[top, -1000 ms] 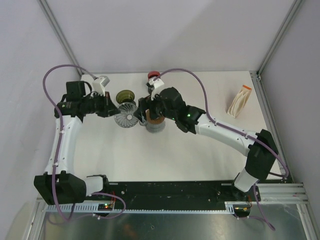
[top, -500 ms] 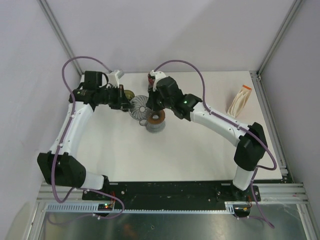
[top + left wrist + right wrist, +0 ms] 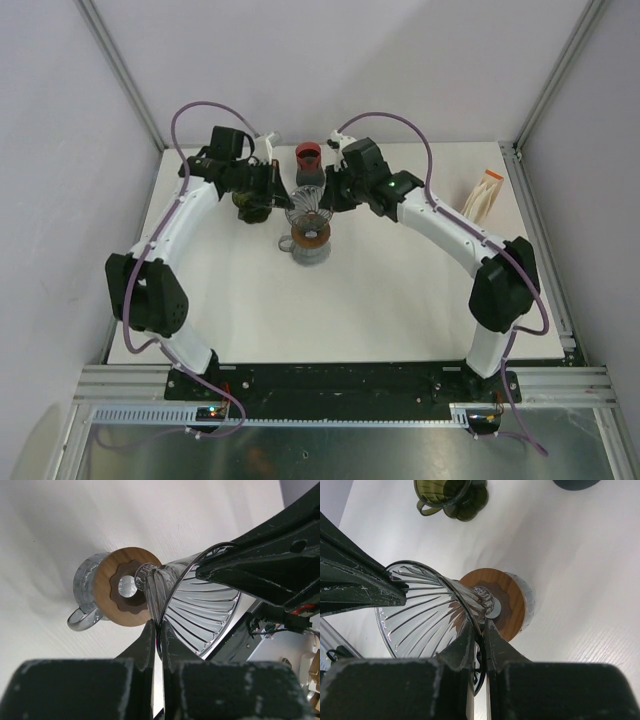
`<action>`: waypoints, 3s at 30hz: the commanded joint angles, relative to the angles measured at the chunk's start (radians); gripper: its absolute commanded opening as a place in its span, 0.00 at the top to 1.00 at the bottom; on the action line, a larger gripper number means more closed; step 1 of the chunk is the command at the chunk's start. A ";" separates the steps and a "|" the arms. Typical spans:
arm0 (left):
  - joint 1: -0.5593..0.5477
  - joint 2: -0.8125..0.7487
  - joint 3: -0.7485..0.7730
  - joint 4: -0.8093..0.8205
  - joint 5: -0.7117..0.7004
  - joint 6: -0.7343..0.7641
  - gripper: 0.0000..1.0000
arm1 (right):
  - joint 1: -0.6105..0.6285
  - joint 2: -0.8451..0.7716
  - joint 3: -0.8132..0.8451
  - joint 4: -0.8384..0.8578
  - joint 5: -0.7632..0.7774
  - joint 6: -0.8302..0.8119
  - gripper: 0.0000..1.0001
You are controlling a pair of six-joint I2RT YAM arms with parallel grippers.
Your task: Place the coffee filter in the dripper
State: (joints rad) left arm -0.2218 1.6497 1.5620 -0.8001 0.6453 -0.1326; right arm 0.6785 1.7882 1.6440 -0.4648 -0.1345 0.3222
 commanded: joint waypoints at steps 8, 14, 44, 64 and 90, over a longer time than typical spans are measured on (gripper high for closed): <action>0.007 0.040 0.020 0.038 -0.013 -0.009 1.00 | -0.032 0.093 0.084 -0.119 -0.177 -0.019 1.00; 0.007 0.036 -0.015 0.039 -0.011 -0.003 1.00 | -0.028 0.104 0.098 -0.154 -0.176 -0.032 1.00; 0.015 0.132 -0.064 0.037 -0.022 0.025 1.00 | -0.068 0.224 0.104 -0.181 -0.224 -0.040 1.00; 0.032 0.234 -0.160 0.038 -0.044 0.068 1.00 | -0.074 0.303 0.052 -0.155 -0.234 -0.035 1.00; 0.033 0.214 -0.226 0.062 -0.077 0.116 1.00 | -0.052 0.290 -0.031 -0.093 -0.176 -0.030 1.00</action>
State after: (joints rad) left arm -0.1757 1.7786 1.4132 -0.6415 0.7670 -0.1493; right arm 0.5964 1.9862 1.6745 -0.4603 -0.3565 0.3660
